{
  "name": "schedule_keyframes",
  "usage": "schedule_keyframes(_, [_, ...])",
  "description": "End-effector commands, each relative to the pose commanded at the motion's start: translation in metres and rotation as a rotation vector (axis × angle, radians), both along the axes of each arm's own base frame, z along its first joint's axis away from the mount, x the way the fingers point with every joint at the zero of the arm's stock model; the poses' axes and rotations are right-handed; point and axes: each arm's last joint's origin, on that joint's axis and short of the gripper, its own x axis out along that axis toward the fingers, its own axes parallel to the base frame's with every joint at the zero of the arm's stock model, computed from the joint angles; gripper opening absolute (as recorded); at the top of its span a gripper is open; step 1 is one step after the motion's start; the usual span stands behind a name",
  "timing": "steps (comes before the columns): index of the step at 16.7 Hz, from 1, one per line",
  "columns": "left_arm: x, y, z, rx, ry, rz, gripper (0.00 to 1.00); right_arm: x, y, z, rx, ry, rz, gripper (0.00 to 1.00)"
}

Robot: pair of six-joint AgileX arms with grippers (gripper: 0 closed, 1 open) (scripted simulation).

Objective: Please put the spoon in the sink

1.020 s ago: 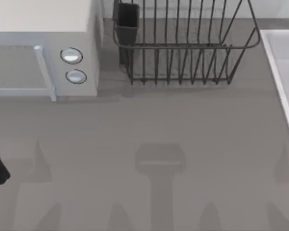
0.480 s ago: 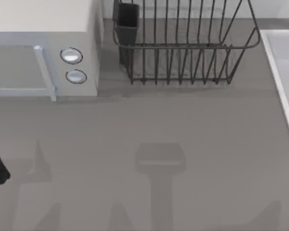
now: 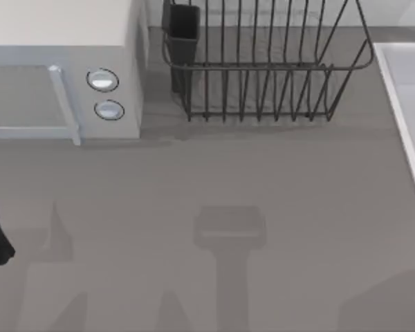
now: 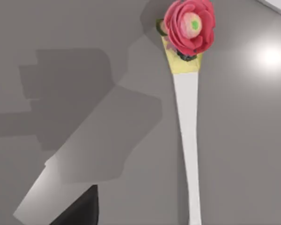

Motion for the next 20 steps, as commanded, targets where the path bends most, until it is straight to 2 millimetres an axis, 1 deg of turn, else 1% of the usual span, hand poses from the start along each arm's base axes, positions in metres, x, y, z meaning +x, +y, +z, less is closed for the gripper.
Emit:
schedule_keyframes(3, [0.0,0.0,0.0,0.0,0.0,0.0,1.0,0.013,-0.015,-0.002,0.045,0.133,0.055,1.0])
schedule_keyframes(5, [0.0,0.0,0.0,0.0,0.0,0.0,1.0,0.018,-0.02,-0.002,0.062,0.172,0.074,1.0])
schedule_keyframes(10, [0.0,0.0,0.0,0.0,0.0,0.0,1.0,0.018,-0.019,-0.002,0.062,0.174,0.081,1.0])
schedule_keyframes(12, [0.0,0.0,0.0,0.0,0.0,0.0,1.0,0.019,-0.02,-0.006,0.064,0.177,0.079,1.0])
schedule_keyframes(15, [0.0,0.0,0.0,0.0,0.0,0.0,1.0,0.022,-0.021,-0.028,0.066,0.179,0.077,1.0])
schedule_keyframes(20, [0.0,0.0,0.0,0.0,0.0,0.0,1.0,0.023,-0.022,-0.083,0.06,0.169,0.077,1.0])
